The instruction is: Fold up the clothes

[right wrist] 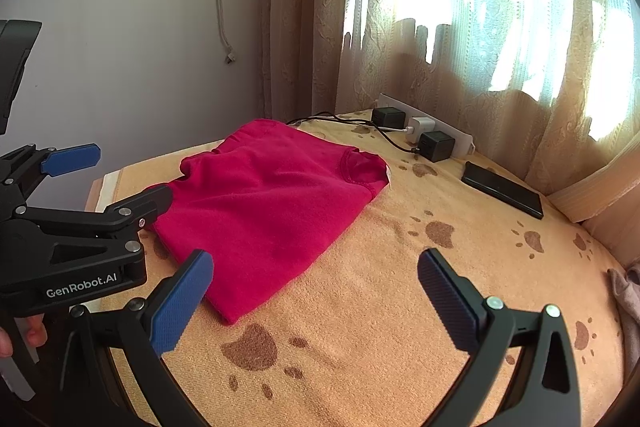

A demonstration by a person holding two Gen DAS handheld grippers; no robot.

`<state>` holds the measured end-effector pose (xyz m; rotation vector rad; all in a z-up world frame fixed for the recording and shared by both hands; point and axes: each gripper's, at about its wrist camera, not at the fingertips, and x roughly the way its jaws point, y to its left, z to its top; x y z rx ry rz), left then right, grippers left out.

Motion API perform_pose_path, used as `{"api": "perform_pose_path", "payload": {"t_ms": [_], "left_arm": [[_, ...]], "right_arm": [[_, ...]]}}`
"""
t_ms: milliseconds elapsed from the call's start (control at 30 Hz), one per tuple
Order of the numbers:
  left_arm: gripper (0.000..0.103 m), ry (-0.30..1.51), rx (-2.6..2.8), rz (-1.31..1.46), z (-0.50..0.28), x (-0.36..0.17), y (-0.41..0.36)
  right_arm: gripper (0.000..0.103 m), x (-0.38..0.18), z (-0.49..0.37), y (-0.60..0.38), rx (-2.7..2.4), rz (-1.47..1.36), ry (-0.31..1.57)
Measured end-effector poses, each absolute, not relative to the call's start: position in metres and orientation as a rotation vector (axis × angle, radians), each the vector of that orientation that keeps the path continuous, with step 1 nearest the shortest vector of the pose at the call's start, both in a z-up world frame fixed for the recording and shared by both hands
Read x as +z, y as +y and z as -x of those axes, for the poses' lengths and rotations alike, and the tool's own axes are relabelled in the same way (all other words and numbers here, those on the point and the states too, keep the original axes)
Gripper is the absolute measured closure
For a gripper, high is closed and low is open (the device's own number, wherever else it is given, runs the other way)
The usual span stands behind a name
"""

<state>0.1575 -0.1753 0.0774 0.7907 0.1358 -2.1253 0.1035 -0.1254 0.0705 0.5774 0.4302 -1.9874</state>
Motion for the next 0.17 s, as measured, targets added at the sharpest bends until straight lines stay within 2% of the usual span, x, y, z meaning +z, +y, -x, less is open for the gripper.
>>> {"api": "perform_pose_path", "payload": {"t_ms": [167], "left_arm": [[0.012,0.145,-2.118,-0.791,-0.1579,0.0773,-0.176]], "right_arm": [[0.0,0.0703,-0.1034,-0.1256,-1.988,-0.581,0.427]]}}
